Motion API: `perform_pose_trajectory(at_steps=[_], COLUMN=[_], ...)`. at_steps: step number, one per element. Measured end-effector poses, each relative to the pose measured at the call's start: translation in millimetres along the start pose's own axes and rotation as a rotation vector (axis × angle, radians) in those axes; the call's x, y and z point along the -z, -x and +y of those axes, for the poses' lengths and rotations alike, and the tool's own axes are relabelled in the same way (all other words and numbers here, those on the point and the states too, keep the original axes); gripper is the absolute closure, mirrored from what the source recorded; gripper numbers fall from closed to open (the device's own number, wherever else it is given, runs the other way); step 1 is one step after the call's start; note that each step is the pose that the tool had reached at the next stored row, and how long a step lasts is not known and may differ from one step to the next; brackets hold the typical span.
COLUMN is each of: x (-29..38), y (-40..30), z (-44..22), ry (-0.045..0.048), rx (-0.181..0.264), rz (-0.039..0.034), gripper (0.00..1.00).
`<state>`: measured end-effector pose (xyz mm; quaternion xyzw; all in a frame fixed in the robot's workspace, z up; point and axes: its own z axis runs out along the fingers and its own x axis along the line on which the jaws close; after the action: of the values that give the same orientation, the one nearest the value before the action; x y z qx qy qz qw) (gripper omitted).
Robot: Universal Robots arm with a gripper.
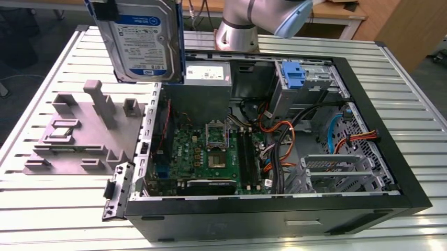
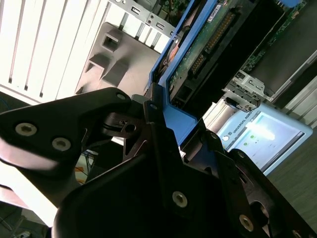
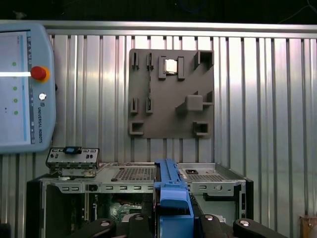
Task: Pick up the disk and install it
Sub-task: 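Pick up the disk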
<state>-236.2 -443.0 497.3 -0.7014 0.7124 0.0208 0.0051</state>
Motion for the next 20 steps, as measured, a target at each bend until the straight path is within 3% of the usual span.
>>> perform_pose_trajectory(at_steps=[20], x=[0.2], y=[-0.2], z=[-10.0], ry=[0.0000], rx=[0.000], rz=[0.0000], gripper=[0.63])
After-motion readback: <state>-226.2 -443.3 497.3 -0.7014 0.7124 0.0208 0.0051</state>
